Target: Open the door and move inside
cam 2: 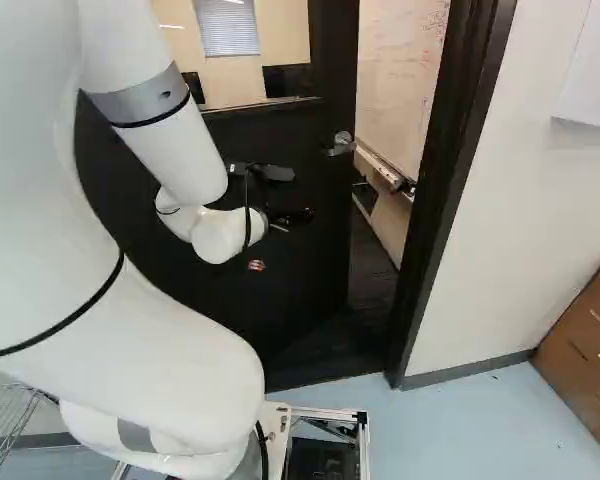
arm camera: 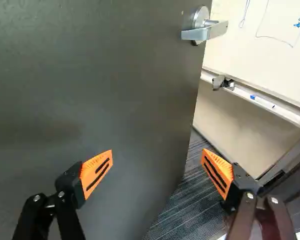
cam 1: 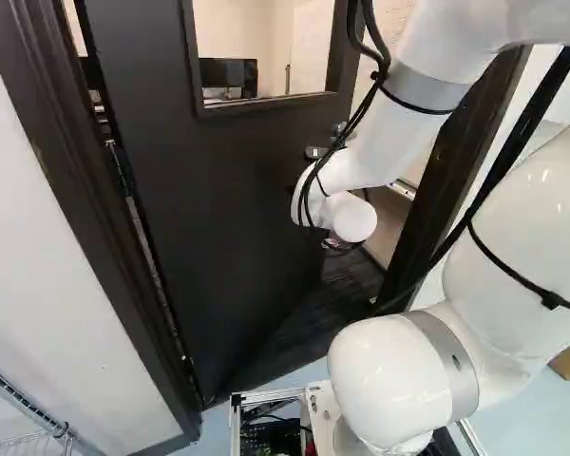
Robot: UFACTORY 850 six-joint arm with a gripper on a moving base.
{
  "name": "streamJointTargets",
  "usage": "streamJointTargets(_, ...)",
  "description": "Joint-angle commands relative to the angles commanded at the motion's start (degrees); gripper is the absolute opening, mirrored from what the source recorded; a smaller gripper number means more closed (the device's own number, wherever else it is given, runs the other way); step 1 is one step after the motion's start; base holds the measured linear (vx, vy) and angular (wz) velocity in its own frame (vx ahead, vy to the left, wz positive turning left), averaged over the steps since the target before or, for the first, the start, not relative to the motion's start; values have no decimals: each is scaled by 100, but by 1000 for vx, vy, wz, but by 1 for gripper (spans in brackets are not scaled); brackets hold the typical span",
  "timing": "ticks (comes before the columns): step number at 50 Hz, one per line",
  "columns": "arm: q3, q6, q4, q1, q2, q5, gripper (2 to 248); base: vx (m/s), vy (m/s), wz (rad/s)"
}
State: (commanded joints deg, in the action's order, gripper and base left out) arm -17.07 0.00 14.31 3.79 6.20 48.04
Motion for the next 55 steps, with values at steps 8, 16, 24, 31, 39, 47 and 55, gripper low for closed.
streamJointTargets(8, -45, 0, 164, 84, -47, 0, 247, 0, 0, 0)
streamJointTargets(16, -88, 0, 328, 168, -92, 0, 247, 0, 0, 0)
streamJointTargets(24, -132, 0, 492, 253, -138, 0, 247, 0, 0, 0)
streamJointTargets(31, -168, 0, 634, 328, -175, 0, 247, 0, 0, 0)
streamJointTargets(39, -207, 0, 772, 418, -215, 0, 247, 0, 0, 0)
streamJointTargets(47, -239, 0, 877, 519, -248, 0, 247, 0, 0, 0)
streamJointTargets(55, -269, 0, 964, 626, -278, 0, 247, 0, 0, 0)
